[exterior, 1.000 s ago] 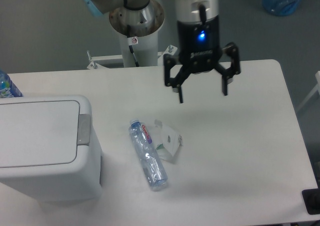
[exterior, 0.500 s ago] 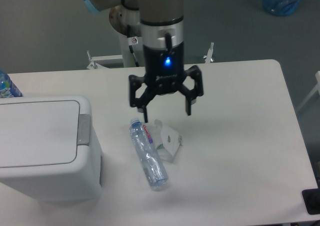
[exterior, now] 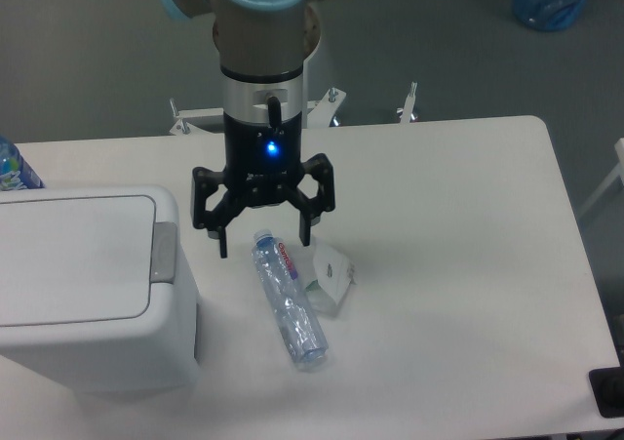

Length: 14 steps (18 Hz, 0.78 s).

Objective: Open the trash can
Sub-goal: 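Move the open gripper down toward the trash can's grey lid button, then press the gripper down on the grey button to pop the lid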

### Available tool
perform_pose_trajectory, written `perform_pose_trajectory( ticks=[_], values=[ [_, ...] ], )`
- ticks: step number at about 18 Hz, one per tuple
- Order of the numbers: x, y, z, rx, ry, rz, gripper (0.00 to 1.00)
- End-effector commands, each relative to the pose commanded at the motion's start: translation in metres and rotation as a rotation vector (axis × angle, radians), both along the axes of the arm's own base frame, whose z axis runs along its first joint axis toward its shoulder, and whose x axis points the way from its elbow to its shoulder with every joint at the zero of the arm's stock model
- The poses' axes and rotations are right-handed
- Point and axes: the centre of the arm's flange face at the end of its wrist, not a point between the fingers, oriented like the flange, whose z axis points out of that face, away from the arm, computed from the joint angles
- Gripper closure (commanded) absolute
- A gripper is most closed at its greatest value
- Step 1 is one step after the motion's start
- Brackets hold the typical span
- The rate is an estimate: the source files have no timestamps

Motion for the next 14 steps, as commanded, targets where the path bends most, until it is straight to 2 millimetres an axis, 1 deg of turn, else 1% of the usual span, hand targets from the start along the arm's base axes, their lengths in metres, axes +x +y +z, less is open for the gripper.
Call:
perform_pose_trajectory(
  ticks=[2, 5, 6, 9, 14],
  values=[
    [0.006, 0.003, -0.003, -0.004, -0.005, -0.011, 0.00],
    [0.007, 0.004, -0.005, -0.005, -0.009, -0.009, 0.00],
    [0.010, 0.006, -0.008, -0.010, -0.011, -0.014, 0.00],
    [0.018, 0.008, -0.007, -0.009, -0.012, -0.027, 0.00],
    [0.019, 0.009, -0.012, -0.012, -0.031, -0.003, 0.00]
  ],
)
